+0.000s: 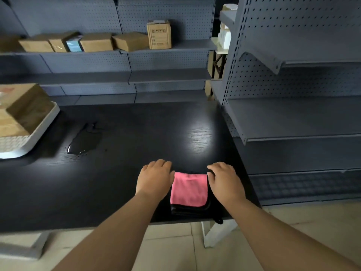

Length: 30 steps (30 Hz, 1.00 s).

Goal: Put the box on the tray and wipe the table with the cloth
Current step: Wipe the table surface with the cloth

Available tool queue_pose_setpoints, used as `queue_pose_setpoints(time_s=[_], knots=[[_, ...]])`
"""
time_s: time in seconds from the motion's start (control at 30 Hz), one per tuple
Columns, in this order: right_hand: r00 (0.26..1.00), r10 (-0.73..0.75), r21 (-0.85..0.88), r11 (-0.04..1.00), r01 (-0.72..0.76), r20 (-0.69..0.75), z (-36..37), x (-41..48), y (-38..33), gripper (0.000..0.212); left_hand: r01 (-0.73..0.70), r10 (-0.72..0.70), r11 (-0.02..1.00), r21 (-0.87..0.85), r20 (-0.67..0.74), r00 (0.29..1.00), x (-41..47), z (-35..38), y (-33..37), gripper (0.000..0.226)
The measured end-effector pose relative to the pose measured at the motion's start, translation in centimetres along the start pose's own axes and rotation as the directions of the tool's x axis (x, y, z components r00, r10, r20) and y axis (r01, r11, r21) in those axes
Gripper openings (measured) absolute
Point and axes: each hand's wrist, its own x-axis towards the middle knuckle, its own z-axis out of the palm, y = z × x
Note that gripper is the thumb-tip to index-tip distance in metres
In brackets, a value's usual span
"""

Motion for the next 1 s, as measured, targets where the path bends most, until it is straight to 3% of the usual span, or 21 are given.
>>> queue_pose_setpoints(time_s=[0.17, 0.47, 0.67, 1.0], knots=[[0.996, -0.04, 0.006, 0.999, 0.039, 0.081, 2.7, 0.2, 0.5, 0.033, -0.098, 0.101, 0.995, -0.036, 0.122, 0.987, 0.5, 2.6, -0.3, 0.045], [0.968, -0.1, -0.037, 0.993, 0.111, 0.231, 5.3, -0.1, 1.7, 0.042, -0.252, 0.265, 0.964, -0.083, 0.339, 0.903, 1.1, 5.5, -0.9, 0.05], [0.954, -0.105, -0.061, 0.99, 0.127, 0.279, 5.1, -0.4, 1.8, 0.05, -0.259, 0.303, 0.951, -0.168, 0.356, 0.884, 1.1, 6.4, -1.1, 0.055], [0.96, -0.081, -0.026, 0.996, 0.091, 0.268, 5.8, -0.6, 1.1, 0.043, -0.256, 0.324, 0.936, -0.243, 0.306, 0.895, 1.2, 7.5, -0.8, 0.047]])
